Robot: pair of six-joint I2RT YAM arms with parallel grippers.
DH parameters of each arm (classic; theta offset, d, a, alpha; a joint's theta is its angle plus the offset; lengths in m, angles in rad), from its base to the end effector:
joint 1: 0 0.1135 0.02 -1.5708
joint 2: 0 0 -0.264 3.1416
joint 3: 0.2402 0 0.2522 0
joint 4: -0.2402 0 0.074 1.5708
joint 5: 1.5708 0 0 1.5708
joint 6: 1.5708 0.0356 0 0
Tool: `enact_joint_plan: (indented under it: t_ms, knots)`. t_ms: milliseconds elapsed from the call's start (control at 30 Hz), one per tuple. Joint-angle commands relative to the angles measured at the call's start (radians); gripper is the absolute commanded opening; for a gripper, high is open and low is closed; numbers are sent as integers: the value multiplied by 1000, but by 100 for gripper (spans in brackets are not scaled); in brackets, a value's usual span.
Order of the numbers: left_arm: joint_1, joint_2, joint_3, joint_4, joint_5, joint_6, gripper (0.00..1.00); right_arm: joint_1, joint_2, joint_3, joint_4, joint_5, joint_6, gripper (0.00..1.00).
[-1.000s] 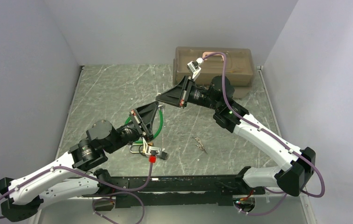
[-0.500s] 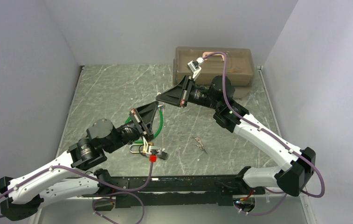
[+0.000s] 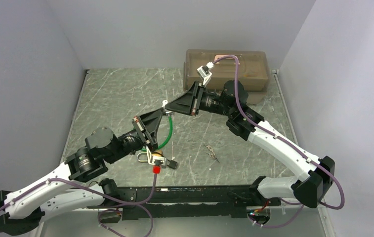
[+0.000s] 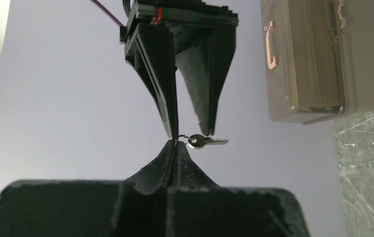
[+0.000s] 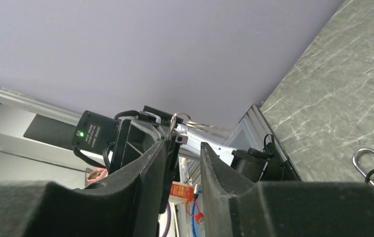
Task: Unlock with the key
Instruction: Adjust the key.
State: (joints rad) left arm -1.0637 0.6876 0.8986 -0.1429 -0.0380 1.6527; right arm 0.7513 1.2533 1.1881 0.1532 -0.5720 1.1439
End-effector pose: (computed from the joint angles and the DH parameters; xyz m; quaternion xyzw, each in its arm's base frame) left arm 0.0751 -0.1325 0.3985 0.6642 0.1576 0.2245 0.6954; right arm 0.1984 0.2117 0.4173 -0.0777 0.6760 0.6858 0.2583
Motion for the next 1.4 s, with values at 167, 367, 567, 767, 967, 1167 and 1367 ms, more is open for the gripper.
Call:
enact_joint_plan:
  t_ms: [167, 367, 567, 767, 967, 1167, 1367]
  knots:
    - [2, -25, 55, -6, 1, -41, 0, -13, -61, 2, -28, -27, -34, 37]
    - [2, -40, 83, -84, 35, -68, 0, -71, -97, 35, -111, -77, -203, 39]
    - [2, 45, 322, -329, 133, -468, 0, -86, -227, 22, -148, -41, -783, 42]
    - [3, 162, 532, -574, 324, -859, 0, -84, -350, -112, 60, -222, -1050, 59]
    - [13, 271, 644, -728, 504, -1117, 0, -84, -353, -55, -32, -372, -1175, 66]
    - [128, 341, 635, -767, 726, -1283, 0, -84, -372, -80, -42, -462, -1156, 66]
    - [260, 385, 660, -717, 856, -1392, 0, -80, -356, -108, -14, -501, -1063, 52]
